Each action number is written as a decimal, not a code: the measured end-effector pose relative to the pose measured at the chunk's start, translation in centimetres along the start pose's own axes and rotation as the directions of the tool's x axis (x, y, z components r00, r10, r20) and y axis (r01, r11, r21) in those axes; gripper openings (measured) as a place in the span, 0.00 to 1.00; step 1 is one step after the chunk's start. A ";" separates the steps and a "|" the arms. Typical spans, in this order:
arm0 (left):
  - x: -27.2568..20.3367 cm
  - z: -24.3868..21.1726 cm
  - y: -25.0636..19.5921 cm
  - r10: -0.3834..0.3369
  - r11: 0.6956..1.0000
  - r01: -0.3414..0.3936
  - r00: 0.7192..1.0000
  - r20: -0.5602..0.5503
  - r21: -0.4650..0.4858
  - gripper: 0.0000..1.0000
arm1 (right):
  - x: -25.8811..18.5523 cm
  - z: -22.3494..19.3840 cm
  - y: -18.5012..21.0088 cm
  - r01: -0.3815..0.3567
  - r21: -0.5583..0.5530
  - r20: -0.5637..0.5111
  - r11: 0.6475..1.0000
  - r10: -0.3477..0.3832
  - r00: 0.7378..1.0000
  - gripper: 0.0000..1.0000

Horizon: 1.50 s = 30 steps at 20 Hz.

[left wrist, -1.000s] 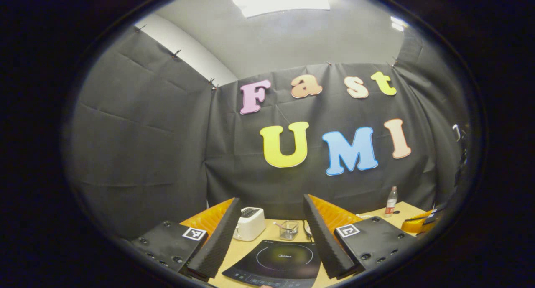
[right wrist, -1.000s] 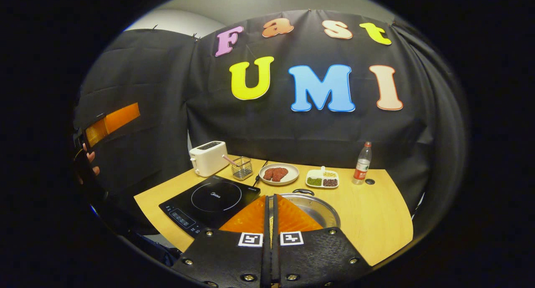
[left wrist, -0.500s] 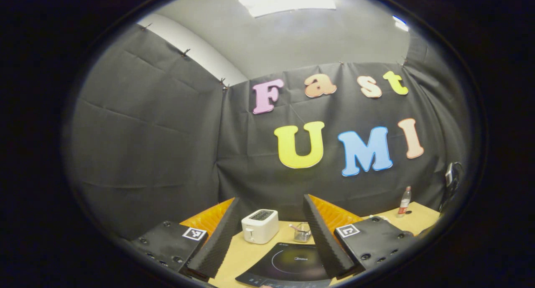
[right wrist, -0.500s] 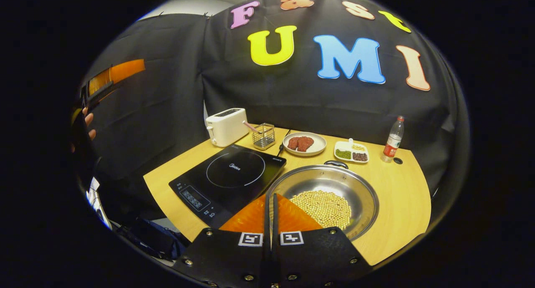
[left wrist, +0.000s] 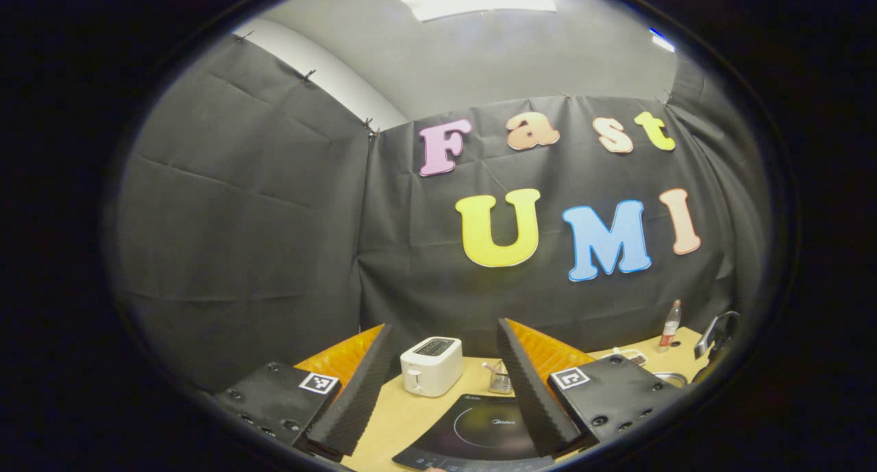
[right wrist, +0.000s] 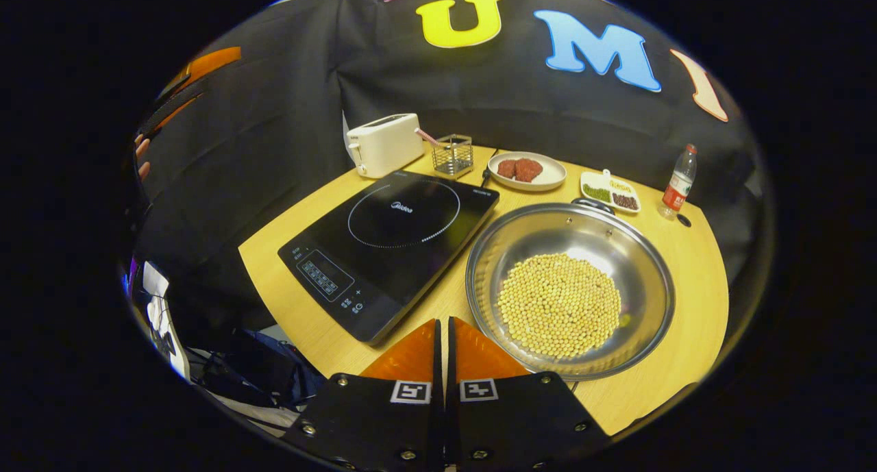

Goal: First push the handle of the pot to place it horizontally, then grasp the pot with both hands and set it on the induction cooktop.

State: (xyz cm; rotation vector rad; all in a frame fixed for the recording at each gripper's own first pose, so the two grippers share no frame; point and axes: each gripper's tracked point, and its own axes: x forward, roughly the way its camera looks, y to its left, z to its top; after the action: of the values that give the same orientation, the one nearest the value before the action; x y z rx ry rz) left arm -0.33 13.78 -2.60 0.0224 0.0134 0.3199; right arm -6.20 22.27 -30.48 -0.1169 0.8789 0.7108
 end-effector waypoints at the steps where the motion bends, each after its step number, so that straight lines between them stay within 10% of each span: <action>1: 0.4 -0.2 0.2 -0.002 1.000 0.002 1.000 -0.004 -0.003 0.97 | 0.5 -0.4 0.2 -0.001 0.010 -0.024 1.000 0.001 1.000 0.01; 30: 7.7 -3.5 -7.4 -0.275 0.959 0.273 0.961 -0.023 -0.070 1.00 | 1.0 -6.0 -6.5 0.236 0.275 -0.246 0.932 -0.169 0.954 0.01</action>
State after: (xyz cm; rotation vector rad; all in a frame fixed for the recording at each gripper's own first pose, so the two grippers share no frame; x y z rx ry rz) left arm 9.25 9.28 -6.37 -0.0500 0.0376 0.0425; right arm -5.84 15.55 -36.30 -0.0116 1.1592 0.3657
